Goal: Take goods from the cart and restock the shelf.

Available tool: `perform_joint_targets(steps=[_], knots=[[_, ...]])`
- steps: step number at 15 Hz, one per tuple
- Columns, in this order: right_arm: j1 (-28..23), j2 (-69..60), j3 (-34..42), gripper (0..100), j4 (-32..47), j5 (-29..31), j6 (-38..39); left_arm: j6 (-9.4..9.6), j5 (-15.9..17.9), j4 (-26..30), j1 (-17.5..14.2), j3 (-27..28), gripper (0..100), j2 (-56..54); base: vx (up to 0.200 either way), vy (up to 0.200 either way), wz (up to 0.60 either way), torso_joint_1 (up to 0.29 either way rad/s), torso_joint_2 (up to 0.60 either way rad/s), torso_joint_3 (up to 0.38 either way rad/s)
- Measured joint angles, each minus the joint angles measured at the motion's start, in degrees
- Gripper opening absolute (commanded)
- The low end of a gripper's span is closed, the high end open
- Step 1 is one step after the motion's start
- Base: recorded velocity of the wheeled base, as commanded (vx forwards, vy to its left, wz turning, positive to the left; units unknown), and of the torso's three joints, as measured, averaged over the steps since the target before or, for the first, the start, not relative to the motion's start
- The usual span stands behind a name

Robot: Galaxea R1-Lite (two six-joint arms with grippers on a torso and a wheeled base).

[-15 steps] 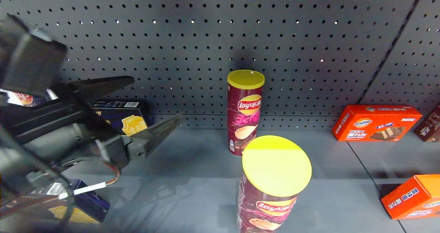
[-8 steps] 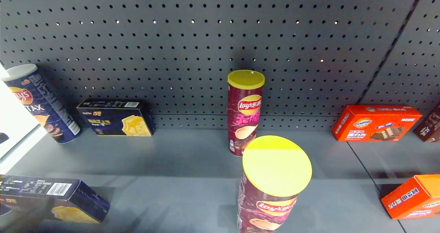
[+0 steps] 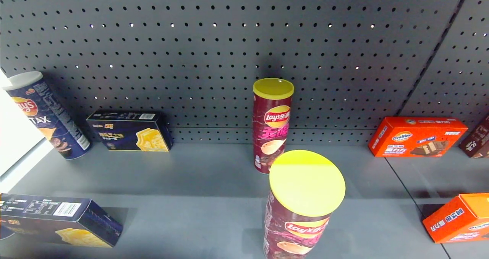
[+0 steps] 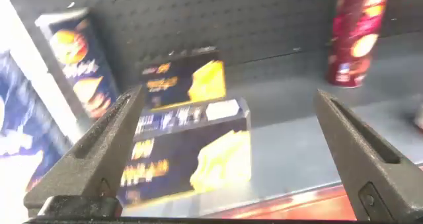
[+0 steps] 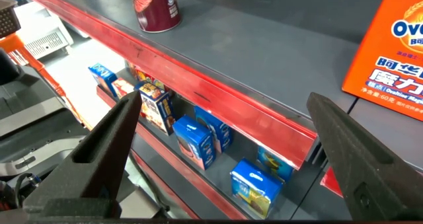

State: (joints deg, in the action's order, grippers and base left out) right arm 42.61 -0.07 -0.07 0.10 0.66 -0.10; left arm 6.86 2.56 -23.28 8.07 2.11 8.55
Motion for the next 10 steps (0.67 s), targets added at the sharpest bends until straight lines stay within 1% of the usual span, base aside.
perform_joint_targets(steps=[1,2,3,4,6,8,10], knots=[[0.0,0.0,0.0,100,0.0,-0.01,0.0,0.02,0.17,4.62,-1.29,-1.15,100,-0.98,0.0,0.0,0.0,0.0,0.0,0.0],[0.0,0.0,0.0,100,-0.02,0.0,0.02,0.35,0.33,10.51,-1.84,-1.54,100,-1.55,0.0,0.0,0.0,0.0,0.0,0.0],[0.0,0.0,0.0,100,0.0,0.0,-0.01,1.01,0.99,18.51,-2.27,-1.9,100,-2.01,0.0,0.0,0.0,0.0,0.0,0.0],[0.0,0.0,0.0,100,0.0,0.02,-0.01,1.62,2.08,22.11,-3.34,-1.97,100,-2.35,0.0,0.0,0.0,0.0,0.0,0.0],[0.0,0.0,0.0,100,0.0,0.0,0.0,1.73,2.77,22.91,-6.81,-2.06,100,-3.75,0.0,0.0,0.0,0.0,0.0,0.0],[0.0,0.0,0.0,100,0.0,0.02,0.0,-0.96,2.94,23.42,-7.97,-2.11,100,-6.34,0.0,0.0,0.0,0.0,0.0,0.0],[0.0,0.0,0.0,100,0.0,0.02,-0.01,-1.51,2.91,23.49,-8.23,-2.11,100,-7.78,0.0,0.0,0.0,0.0,0.0,0.0]])
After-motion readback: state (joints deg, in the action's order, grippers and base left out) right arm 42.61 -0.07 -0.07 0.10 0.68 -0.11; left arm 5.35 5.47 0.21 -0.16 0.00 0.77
